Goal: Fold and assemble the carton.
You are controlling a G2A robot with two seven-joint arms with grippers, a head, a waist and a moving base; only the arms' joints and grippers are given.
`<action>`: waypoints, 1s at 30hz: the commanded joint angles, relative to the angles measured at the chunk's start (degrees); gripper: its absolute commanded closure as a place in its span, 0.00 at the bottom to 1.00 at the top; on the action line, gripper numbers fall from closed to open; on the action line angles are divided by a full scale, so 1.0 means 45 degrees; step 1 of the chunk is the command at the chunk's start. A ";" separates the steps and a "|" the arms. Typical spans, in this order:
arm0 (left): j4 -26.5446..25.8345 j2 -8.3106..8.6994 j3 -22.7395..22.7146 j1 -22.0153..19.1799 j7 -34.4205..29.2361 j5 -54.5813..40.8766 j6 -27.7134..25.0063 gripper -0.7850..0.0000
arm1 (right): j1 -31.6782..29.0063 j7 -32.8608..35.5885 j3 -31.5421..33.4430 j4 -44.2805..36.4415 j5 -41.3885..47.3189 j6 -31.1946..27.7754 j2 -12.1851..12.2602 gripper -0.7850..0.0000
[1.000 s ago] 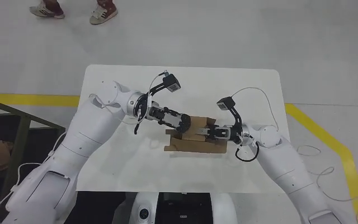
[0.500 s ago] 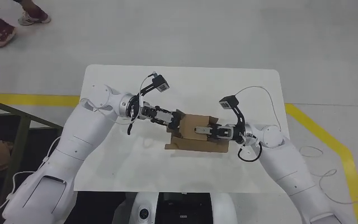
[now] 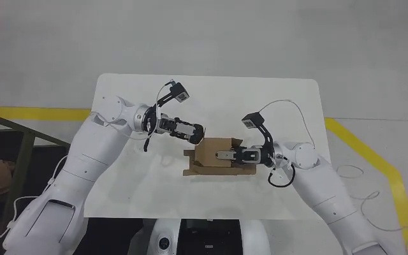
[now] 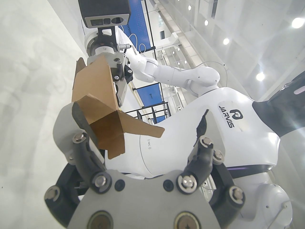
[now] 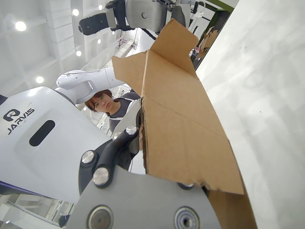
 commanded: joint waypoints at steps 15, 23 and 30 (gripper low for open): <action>0.0100 -0.0118 0.0050 -0.0200 0.0075 0.0024 -0.0073 0.00 | 0.0277 0.0144 -0.0682 0.0101 0.0310 0.0144 -0.0122 1.00; -0.0096 -0.0207 0.0239 -0.0200 0.0045 -0.0069 -0.0044 0.00 | 0.0398 0.0086 -0.0907 0.0164 0.0365 0.0086 -0.0171 1.00; -0.0132 -0.0268 0.0333 -0.0253 0.0030 -0.0048 -0.0029 0.00 | 0.0428 0.0051 -0.0955 0.0237 0.0401 0.0050 -0.0168 1.00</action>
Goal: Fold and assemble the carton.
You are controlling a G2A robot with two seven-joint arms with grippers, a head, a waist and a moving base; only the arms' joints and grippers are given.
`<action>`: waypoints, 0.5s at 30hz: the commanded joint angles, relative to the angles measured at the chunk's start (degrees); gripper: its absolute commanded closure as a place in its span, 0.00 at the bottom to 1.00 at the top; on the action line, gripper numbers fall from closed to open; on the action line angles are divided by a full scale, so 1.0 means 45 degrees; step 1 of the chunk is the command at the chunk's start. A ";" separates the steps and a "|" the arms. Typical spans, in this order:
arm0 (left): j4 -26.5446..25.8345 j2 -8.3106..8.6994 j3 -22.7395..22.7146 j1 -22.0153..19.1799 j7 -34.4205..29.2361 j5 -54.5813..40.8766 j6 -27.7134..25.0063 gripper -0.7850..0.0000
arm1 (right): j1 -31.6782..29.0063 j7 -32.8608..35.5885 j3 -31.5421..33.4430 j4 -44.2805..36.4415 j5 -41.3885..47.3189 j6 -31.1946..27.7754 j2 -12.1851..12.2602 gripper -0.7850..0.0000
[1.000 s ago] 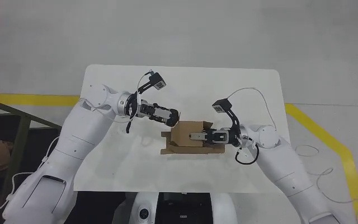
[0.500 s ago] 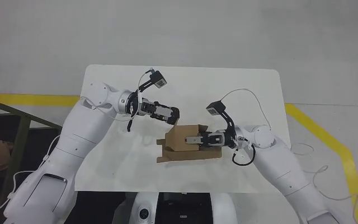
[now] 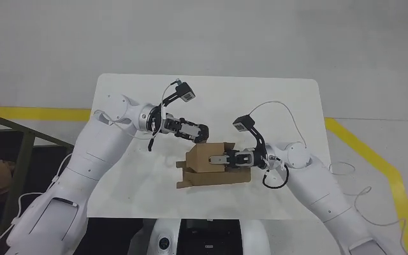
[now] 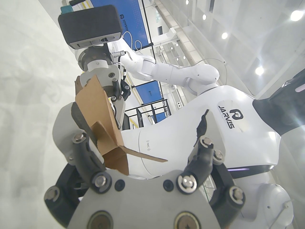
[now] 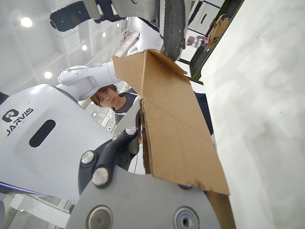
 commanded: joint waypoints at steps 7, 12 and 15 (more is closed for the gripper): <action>0.0174 0.0036 -0.0330 0.0022 0.0609 0.0617 -0.0398 0.00 | -0.0012 -0.0257 0.0304 0.0348 0.0035 -0.0256 0.0072 1.00; -0.0203 0.0164 -0.0774 0.0276 0.0751 0.0939 -0.0293 0.00 | -0.0074 -0.0395 0.0669 0.0560 -0.0129 -0.0394 0.0161 1.00; -0.0496 0.0225 -0.0959 0.0413 0.0809 0.1170 -0.0255 0.00 | -0.0123 -0.0589 0.0941 0.0689 -0.0183 -0.0552 0.0203 1.00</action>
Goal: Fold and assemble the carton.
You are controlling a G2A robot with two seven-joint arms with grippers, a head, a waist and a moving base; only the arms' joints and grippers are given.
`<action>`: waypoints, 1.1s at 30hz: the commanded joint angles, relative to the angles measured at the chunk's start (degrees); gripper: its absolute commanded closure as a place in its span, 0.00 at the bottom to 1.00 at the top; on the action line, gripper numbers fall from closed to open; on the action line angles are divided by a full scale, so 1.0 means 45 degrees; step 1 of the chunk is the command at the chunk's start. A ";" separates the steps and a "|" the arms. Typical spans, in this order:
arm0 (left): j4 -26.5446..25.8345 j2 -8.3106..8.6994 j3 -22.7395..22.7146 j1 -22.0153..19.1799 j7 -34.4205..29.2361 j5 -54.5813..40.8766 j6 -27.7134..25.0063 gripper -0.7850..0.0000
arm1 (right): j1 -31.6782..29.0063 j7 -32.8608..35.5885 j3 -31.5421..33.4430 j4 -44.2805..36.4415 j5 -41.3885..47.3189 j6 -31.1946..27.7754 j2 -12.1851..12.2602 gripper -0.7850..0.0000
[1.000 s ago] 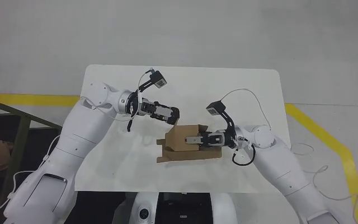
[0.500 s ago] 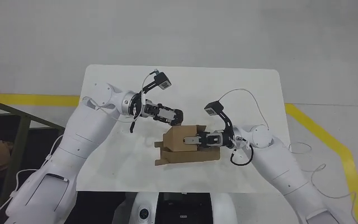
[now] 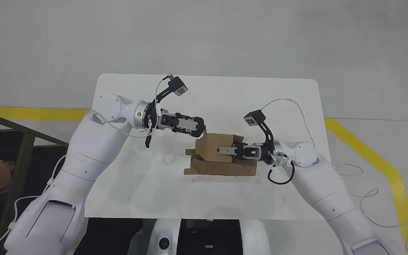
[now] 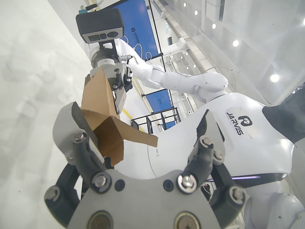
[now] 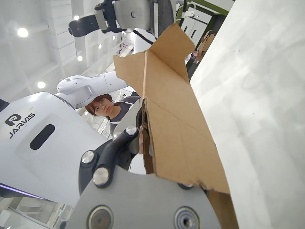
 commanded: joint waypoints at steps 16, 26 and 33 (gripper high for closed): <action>-0.0840 0.0028 0.0092 0.0467 0.0137 0.0376 0.0207 0.00 | -0.0363 -0.1586 0.0907 -0.0254 -0.0592 0.0128 0.0078 1.00; -0.0652 -0.0067 0.0334 0.0247 0.0097 0.0263 0.0156 0.00 | -0.0414 -0.2089 0.1060 -0.0324 -0.0915 0.0167 0.0042 1.00; -0.0813 -0.0113 0.0469 0.0254 0.0002 0.0115 0.0208 0.00 | -0.0426 -0.2966 0.1239 -0.0274 -0.1234 0.0082 -0.0009 1.00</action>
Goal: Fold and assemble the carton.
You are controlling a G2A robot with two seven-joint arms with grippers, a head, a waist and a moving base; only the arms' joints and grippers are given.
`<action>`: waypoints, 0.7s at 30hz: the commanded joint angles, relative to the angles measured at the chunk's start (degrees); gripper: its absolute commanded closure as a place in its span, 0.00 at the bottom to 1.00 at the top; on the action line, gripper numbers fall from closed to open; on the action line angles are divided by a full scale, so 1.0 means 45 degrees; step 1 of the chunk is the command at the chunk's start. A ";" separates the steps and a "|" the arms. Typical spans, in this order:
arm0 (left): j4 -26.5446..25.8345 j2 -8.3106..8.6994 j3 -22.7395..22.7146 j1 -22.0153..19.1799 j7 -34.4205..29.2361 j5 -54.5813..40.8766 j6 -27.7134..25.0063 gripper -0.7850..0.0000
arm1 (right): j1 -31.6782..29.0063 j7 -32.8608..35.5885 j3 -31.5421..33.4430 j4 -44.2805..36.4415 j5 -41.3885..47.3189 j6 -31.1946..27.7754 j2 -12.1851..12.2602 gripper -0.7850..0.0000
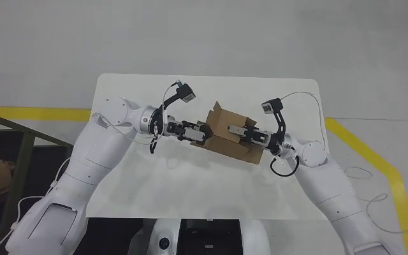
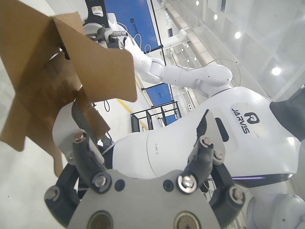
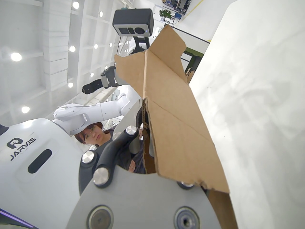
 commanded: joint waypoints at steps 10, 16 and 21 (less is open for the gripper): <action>-0.0109 -0.0077 0.0232 -0.0021 -0.0005 -0.0007 0.0054 0.00 | -0.0102 -0.1298 0.0262 -0.0201 -0.0915 0.0087 -0.0047 1.00; -0.0111 -0.0140 0.0436 -0.0054 -0.0021 0.0012 0.0061 0.00 | -0.0173 -0.1822 0.0332 -0.0377 -0.0928 0.0153 -0.0102 1.00; 0.0026 -0.0183 0.0542 -0.0103 -0.0012 0.0025 0.0071 0.00 | -0.0257 -0.1809 0.0338 -0.0584 -0.0893 0.0176 -0.0128 1.00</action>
